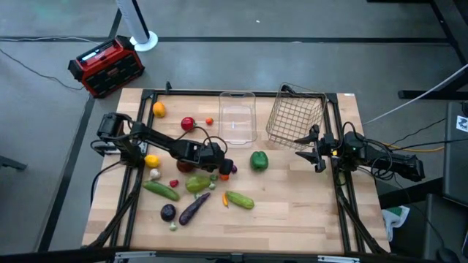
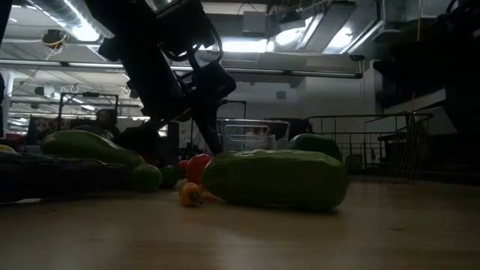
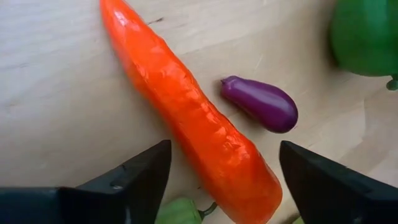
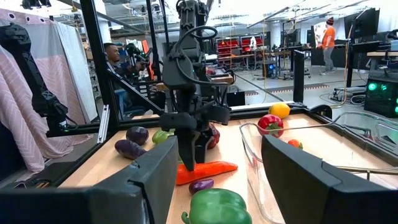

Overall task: Sort produce into baskets
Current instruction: Put the orange carrot into the wire basket

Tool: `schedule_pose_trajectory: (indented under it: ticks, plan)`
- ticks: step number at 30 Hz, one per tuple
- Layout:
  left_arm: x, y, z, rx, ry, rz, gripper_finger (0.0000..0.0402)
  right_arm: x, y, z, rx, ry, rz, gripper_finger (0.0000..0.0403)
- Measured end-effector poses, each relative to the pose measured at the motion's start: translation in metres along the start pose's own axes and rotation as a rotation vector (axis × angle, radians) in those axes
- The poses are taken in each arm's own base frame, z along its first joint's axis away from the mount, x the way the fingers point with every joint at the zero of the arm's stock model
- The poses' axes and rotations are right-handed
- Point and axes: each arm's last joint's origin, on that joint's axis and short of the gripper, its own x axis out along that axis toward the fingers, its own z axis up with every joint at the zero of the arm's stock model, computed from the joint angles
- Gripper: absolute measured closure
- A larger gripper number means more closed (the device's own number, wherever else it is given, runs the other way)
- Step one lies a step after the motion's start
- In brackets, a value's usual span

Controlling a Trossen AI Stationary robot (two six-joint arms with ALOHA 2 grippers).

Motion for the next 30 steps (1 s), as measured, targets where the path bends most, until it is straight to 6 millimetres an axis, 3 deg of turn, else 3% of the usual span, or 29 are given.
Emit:
schedule_pose_trajectory:
  ticks: [9, 15, 30]
  plan:
    - [0.0001, 0.0002, 0.0001, 0.023, -0.001, 0.001, 0.0216, 0.0000, 0.0000, -0.0001, 0.000, 0.000, 0.000, 0.0173]
    - [0.0001, 0.0002, 0.0006, 0.029, -0.003, 0.000, 0.0257, 0.0000, 0.0000, 0.0000, 0.000, 0.000, 0.000, 0.0173]
    - [0.0001, 0.0002, 0.0006, 0.219, -0.003, 0.000, 0.0255, 0.0000, 0.0000, 0.0000, 0.000, 0.000, 0.000, 0.0173]
